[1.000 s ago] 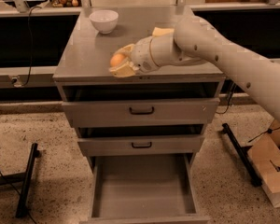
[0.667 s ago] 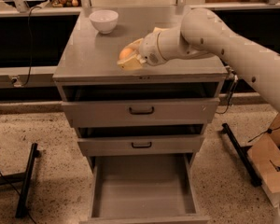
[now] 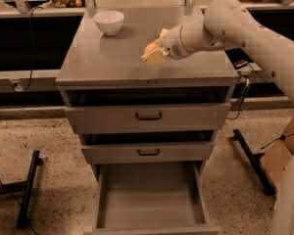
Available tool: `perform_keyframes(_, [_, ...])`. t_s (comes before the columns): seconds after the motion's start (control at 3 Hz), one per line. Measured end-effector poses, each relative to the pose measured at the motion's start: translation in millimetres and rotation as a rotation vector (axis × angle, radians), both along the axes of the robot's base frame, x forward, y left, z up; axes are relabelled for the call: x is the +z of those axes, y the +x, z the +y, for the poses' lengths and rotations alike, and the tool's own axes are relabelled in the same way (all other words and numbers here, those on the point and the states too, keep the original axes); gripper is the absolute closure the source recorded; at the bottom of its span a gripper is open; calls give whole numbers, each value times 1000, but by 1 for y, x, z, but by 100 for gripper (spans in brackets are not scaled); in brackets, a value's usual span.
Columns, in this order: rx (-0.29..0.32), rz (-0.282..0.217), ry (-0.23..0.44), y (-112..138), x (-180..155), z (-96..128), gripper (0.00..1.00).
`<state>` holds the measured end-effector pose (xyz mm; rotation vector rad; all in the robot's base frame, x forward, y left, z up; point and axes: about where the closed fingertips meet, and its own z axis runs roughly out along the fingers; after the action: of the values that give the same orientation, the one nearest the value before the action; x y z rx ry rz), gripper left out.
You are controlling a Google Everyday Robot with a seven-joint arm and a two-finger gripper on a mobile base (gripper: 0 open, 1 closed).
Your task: Pick orange from bottom drawer and place on counter
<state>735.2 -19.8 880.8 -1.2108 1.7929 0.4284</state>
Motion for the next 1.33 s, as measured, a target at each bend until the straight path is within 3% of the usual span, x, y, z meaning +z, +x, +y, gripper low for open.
perform_keyframes(0.67, [-112,29,-59,7,-29,-46,100])
perform_keyframes(1.33, [-78,30,-47,-1,-31,-36,58])
